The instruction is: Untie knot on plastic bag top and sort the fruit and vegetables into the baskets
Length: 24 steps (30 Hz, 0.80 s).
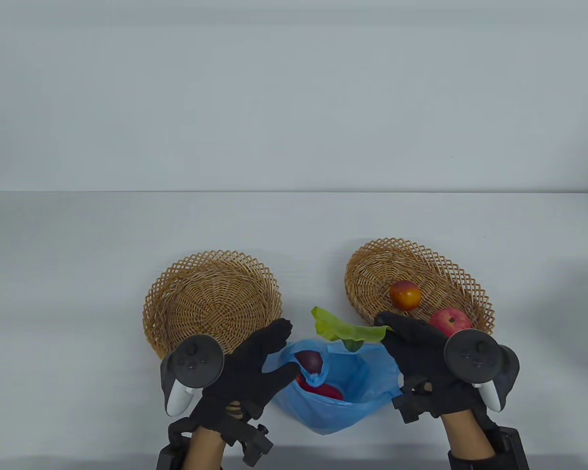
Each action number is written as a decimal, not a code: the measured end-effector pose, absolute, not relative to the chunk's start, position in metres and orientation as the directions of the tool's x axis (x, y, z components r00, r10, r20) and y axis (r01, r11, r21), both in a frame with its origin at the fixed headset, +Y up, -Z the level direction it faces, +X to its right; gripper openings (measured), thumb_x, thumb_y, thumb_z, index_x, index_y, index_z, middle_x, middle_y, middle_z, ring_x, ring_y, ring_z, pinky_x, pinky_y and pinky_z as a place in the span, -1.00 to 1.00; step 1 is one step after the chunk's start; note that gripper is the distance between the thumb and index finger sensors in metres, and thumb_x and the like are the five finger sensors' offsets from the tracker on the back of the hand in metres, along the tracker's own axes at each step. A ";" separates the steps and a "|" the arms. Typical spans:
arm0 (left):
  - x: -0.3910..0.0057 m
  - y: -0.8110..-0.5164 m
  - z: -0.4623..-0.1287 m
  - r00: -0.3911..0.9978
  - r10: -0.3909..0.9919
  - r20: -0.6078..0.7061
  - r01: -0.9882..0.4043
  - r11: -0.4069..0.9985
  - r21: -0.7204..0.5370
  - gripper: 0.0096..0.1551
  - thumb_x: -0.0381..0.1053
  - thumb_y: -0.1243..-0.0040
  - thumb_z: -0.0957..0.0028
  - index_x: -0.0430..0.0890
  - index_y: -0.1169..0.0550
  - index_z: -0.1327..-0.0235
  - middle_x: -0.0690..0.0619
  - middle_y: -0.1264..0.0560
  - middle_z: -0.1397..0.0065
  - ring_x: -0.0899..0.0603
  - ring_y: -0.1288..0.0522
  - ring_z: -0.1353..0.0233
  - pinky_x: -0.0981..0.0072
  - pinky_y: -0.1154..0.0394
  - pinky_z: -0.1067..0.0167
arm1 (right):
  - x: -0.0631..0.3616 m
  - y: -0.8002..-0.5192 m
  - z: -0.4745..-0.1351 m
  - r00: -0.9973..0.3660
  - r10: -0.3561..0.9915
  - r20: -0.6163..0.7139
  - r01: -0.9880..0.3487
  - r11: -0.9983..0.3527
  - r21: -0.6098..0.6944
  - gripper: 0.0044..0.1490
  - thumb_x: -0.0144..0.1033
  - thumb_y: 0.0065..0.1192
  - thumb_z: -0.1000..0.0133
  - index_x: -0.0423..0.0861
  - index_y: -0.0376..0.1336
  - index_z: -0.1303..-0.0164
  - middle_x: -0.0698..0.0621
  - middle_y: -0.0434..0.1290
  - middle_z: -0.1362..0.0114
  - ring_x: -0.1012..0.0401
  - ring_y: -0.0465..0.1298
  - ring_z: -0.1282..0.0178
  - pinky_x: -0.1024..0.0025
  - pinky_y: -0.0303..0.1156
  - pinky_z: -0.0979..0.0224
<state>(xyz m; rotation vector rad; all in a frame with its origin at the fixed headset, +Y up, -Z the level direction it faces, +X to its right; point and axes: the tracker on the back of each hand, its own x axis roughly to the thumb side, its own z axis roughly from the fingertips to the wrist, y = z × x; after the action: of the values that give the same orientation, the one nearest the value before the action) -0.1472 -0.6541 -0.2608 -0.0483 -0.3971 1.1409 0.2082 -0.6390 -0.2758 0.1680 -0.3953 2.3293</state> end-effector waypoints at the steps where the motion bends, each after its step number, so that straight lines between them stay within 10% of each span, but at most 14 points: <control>1: -0.150 -0.653 -0.260 0.329 0.901 0.284 -0.896 0.392 -0.207 0.00 0.37 -0.25 0.06 0.05 -0.18 -0.60 -0.16 -0.28 -0.63 -0.33 -0.37 -0.55 -0.38 -0.13 -0.50 | 0.206 -0.638 -0.275 -0.716 0.654 0.243 -0.698 -0.677 -0.236 -0.52 -0.15 0.42 0.01 0.10 0.47 -0.14 0.02 0.70 -0.10 0.07 0.67 -0.06 -0.04 0.51 -0.30; 10: -0.139 -0.641 -0.247 0.476 0.773 0.420 -0.819 0.564 -0.109 0.10 0.33 -0.42 0.15 0.22 -0.12 -0.62 -0.01 -0.10 -0.76 -0.30 -0.18 -0.70 -0.36 -0.01 -0.60 | 0.184 -0.628 -0.259 -0.721 0.569 0.394 -0.670 -0.718 -0.190 -0.52 -0.14 0.40 0.00 0.17 0.44 -0.17 0.08 0.67 -0.17 0.10 0.64 -0.15 -0.03 0.47 -0.41; 16: -0.131 -0.632 -0.239 0.552 0.698 0.456 -0.787 0.616 0.009 -0.46 0.15 -0.45 0.10 0.18 -0.60 -0.19 0.14 -0.66 -0.28 -0.15 -0.63 -0.32 -0.21 -0.27 -0.53 | 0.170 -0.618 -0.242 -0.680 0.534 0.502 -0.690 -0.699 -0.189 -0.51 -0.13 0.40 -0.01 0.21 0.43 -0.18 0.11 0.66 -0.19 0.13 0.63 -0.18 0.01 0.45 -0.48; 24: -0.134 -0.634 -0.242 0.603 0.685 0.409 -0.757 0.653 0.021 -0.56 0.14 -0.45 0.09 0.15 -0.68 -0.07 0.10 -0.73 -0.11 -0.16 -0.68 -0.17 -0.19 -0.36 -0.45 | 0.177 -0.612 -0.235 -0.661 0.550 0.510 -0.731 -0.628 -0.269 -0.51 -0.15 0.41 -0.01 0.25 0.41 -0.18 0.15 0.66 -0.20 0.20 0.63 -0.23 0.12 0.45 -0.57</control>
<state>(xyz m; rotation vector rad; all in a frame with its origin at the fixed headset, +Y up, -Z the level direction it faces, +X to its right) -0.1344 -0.6336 -0.2417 0.2004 -0.3859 0.8409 0.1766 -0.6119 -0.2350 0.4983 -0.5986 2.2676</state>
